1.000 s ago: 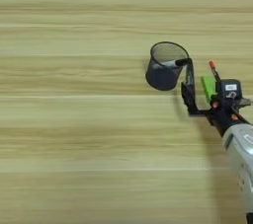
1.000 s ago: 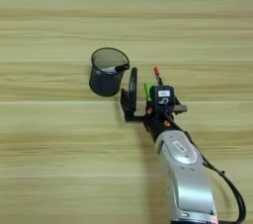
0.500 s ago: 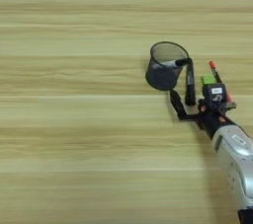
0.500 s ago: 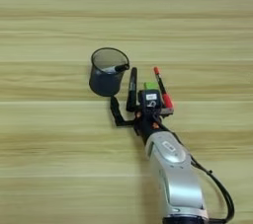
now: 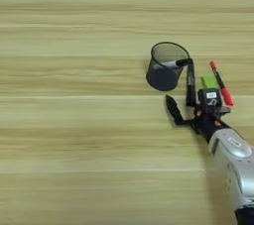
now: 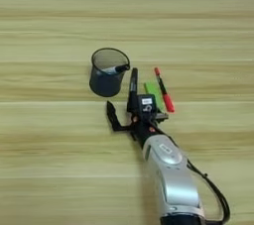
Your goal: Move the objects on the table
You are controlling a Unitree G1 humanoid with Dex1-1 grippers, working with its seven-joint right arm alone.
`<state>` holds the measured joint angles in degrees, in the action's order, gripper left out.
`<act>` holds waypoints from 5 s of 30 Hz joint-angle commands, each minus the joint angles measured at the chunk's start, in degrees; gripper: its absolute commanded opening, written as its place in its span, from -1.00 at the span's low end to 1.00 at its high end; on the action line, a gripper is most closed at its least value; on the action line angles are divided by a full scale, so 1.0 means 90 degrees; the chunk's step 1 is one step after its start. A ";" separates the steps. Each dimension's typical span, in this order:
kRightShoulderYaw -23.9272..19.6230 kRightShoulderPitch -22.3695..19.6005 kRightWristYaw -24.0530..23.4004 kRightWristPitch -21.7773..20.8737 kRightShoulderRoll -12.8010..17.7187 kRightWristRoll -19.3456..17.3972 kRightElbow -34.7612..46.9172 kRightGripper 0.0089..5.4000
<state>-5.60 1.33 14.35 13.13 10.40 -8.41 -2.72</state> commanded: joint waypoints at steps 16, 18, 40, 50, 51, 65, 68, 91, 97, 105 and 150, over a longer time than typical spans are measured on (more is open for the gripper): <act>-0.0234 -0.0358 -0.0223 0.0000 0.0082 0.0030 -0.0055 0.84; -0.0221 -0.0345 -0.0256 -0.0002 0.0102 0.0085 -0.0052 0.77; -0.0240 -0.0343 -0.0187 0.0008 0.0032 0.0111 -0.0105 -0.10; -0.0246 -0.0360 -0.0172 0.0050 -0.0012 -0.0029 -0.0078 -0.52; -0.0245 -0.0363 -0.0175 0.0052 -0.0013 -0.0037 -0.0078 -0.56; -0.0367 -0.0469 -0.0314 0.0039 0.0015 -0.0055 0.0167 -0.59; -0.0445 -0.0573 -0.0349 0.0117 0.0083 -0.0070 0.0394 -0.59; -0.0713 -0.1068 -0.0474 0.0962 0.0289 -0.0233 0.2347 -0.60; -0.0435 -0.0925 -0.0514 0.1348 0.0148 -0.0280 0.3371 -0.60; 0.0233 -0.0755 -0.0501 0.1606 -0.0108 -0.0245 0.3974 -0.60; 0.1377 0.0009 -0.0553 0.0497 -0.0780 0.0293 0.1210 -0.60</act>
<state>7.70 4.80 9.59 20.63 3.80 -5.97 7.68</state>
